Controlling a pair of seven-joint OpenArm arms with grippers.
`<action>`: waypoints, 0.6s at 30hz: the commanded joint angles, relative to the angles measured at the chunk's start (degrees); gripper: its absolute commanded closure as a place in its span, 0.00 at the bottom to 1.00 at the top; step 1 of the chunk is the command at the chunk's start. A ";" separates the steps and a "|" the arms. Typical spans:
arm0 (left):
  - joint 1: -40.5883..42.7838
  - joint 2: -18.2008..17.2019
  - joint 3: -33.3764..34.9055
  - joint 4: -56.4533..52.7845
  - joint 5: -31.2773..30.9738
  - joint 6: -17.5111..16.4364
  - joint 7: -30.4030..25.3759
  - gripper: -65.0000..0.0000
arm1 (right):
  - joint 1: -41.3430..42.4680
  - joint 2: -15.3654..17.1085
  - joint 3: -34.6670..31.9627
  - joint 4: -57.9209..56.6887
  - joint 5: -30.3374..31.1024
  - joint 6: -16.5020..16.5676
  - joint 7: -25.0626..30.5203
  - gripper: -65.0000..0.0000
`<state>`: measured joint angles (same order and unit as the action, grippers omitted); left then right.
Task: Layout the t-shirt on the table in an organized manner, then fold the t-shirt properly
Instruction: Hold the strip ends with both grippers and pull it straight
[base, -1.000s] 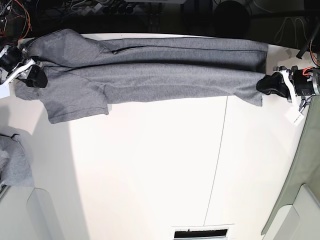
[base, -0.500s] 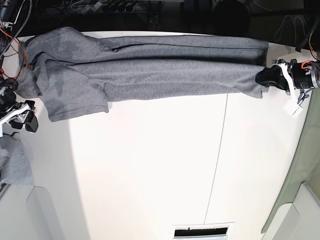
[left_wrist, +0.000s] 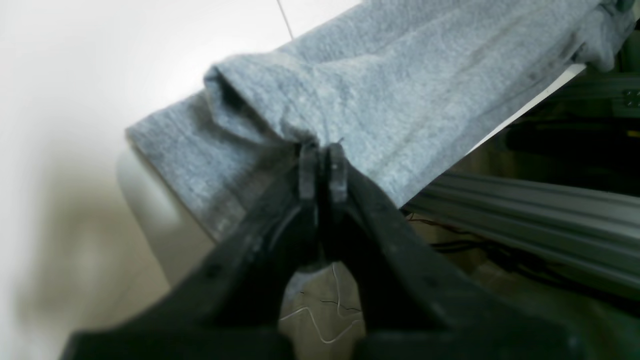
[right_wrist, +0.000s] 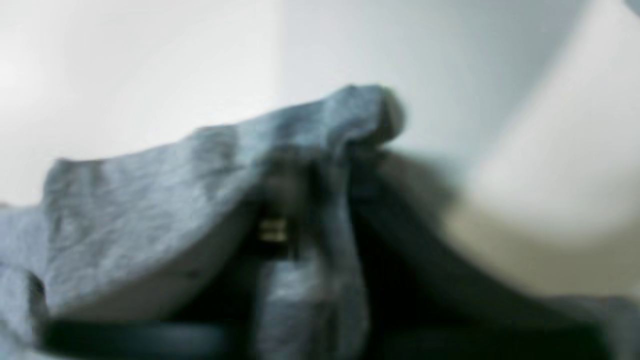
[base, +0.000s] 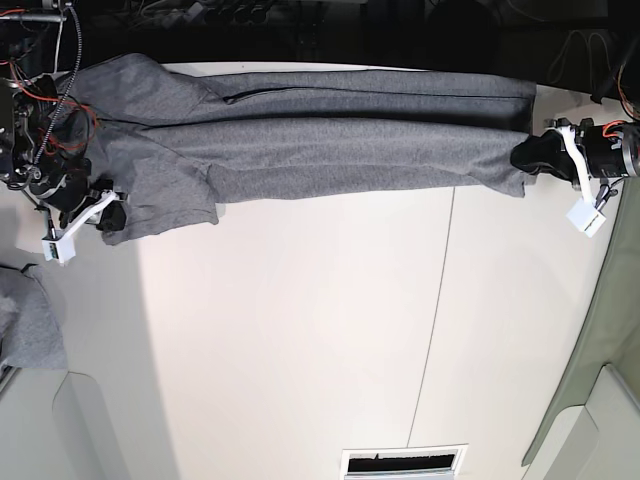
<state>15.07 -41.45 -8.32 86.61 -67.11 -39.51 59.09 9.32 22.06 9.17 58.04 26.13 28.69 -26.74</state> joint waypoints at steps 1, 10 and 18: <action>-0.48 -1.22 -0.70 0.70 -0.92 -0.49 -0.79 1.00 | 0.63 0.85 0.09 1.20 0.35 0.31 -0.37 1.00; -0.48 -1.25 -0.70 0.70 -0.76 -0.49 -0.79 1.00 | -3.30 0.92 5.11 16.65 9.79 2.10 -12.37 1.00; -0.46 -1.25 -0.70 0.70 -0.74 -0.49 -0.02 1.00 | -18.34 0.96 17.09 36.44 18.56 2.71 -20.04 1.00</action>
<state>15.07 -41.43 -8.32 86.61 -66.92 -39.51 59.31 -9.72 22.02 25.89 93.56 43.24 30.81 -48.01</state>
